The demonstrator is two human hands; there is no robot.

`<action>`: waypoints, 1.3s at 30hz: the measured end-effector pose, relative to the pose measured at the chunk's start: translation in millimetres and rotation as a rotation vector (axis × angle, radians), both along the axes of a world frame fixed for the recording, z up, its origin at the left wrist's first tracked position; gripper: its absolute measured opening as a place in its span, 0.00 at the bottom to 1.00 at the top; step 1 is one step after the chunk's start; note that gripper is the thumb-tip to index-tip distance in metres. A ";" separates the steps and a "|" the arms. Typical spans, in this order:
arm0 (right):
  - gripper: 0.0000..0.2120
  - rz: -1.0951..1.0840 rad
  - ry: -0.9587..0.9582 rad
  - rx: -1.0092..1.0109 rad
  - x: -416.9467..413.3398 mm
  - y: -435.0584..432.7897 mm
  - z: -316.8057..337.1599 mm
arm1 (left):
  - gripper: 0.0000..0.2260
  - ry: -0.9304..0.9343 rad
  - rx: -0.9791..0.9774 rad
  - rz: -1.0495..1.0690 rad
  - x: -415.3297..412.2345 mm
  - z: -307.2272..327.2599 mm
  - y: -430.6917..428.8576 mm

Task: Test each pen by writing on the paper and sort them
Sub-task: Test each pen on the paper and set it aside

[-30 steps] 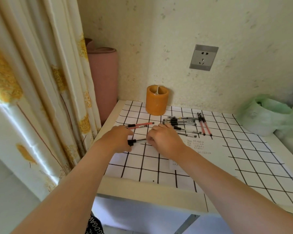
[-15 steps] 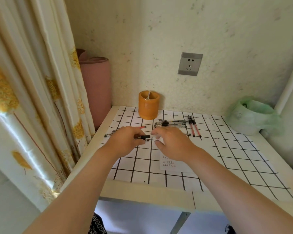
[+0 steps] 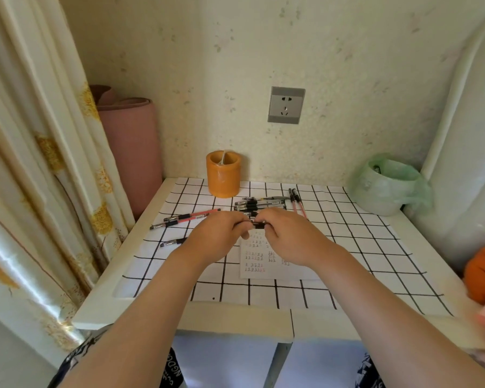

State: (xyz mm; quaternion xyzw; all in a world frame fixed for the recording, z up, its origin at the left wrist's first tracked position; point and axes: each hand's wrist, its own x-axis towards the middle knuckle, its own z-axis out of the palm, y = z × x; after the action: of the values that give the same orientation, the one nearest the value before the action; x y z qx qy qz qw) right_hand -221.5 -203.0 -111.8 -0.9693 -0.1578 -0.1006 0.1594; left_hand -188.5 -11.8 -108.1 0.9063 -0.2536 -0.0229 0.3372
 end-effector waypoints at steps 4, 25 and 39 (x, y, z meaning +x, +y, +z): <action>0.16 0.006 -0.018 -0.046 -1.8 -6.0 3.8 | 0.04 -0.053 -0.070 0.007 1.5 -0.3 -8.9; 0.12 -0.032 0.136 -0.005 7.4 -33.8 -23.8 | 0.04 0.034 0.028 -0.085 28.0 -10.5 -30.1; 0.10 -0.181 0.464 1.114 -6.4 -34.6 -36.2 | 0.10 0.165 0.460 -0.100 33.6 -28.1 -25.6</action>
State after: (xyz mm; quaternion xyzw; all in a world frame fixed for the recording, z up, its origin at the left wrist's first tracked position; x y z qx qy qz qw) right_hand -227.9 -237.6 -147.9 -0.7463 0.0406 0.0328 0.6636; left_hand -154.9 -37.4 -136.2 0.9407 -0.2577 -0.1706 0.1401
